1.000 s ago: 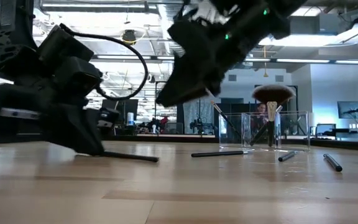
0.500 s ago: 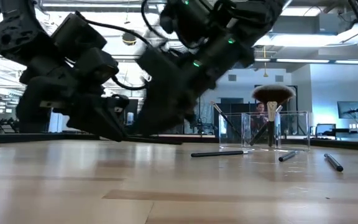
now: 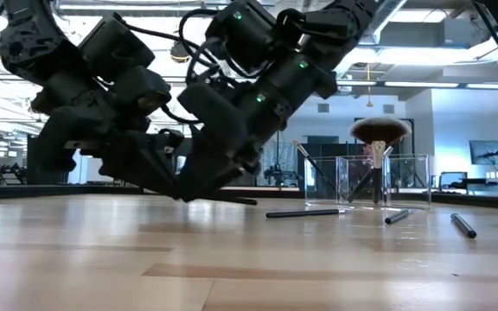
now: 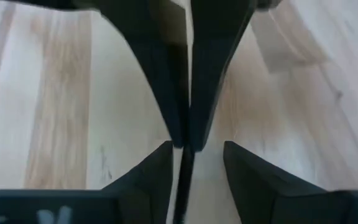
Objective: Pick & Place Makeup Brushes
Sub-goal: Put the black eyeshadow brush into the makeup organizer
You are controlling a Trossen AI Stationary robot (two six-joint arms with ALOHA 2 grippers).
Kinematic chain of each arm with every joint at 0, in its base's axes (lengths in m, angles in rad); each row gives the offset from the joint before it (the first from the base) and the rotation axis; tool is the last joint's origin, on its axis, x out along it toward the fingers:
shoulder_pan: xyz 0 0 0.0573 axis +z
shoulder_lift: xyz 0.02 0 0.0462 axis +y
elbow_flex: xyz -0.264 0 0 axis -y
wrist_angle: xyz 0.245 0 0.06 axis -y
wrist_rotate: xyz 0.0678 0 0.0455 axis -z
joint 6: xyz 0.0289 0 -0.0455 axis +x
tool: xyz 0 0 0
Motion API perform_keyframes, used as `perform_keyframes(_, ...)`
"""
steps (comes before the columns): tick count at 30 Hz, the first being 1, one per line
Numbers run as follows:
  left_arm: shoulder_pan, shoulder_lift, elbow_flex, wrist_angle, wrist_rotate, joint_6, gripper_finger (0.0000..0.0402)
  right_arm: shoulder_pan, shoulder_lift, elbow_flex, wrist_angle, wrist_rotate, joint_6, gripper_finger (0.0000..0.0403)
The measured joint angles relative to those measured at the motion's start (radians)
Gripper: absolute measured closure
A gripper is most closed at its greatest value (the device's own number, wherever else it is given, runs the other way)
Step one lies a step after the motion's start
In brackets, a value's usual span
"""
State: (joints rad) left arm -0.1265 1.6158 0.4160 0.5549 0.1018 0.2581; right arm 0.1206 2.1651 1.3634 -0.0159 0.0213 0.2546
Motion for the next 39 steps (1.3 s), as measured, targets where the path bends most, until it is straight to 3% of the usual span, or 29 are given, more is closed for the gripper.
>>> perform_keyframes(12,-0.001,-0.039,0.01,-0.003,-0.038,-0.003,0.038,0.003,-0.001,0.011,-0.082,0.004,-0.046,0.0394)
perform_keyframes(18,-0.002,-0.073,0.013,0.007,-0.034,0.0,0.0354,0.004,0.0,0.01,-0.078,0.007,-0.045,0.0392)
perform_keyframes(21,-0.004,-0.108,0.011,0.003,-0.081,0.0,0.0327,0.002,0.0,0.01,-0.082,0.009,-0.025,0.0399)
perform_keyframes(24,-0.006,-0.177,0.01,0.009,-0.129,-0.006,0.0303,0.003,0.0,0.01,-0.084,0.035,0.014,0.04)
perform_keyframes(31,-0.007,-0.36,-0.044,-0.018,-0.133,-0.016,0.0279,0.023,-0.01,0.014,-0.065,0.116,0.007,0.0401)
perform_keyframes(35,-0.006,-0.428,-0.089,-0.004,-0.139,-0.142,0.0277,0.024,-0.012,0.016,-0.092,0.12,0.007,0.0401)
perform_keyframes(39,-0.007,-0.474,-0.138,-0.014,-0.139,-0.237,0.028,0.026,-0.038,0.023,-0.094,0.22,0.002,0.0402)
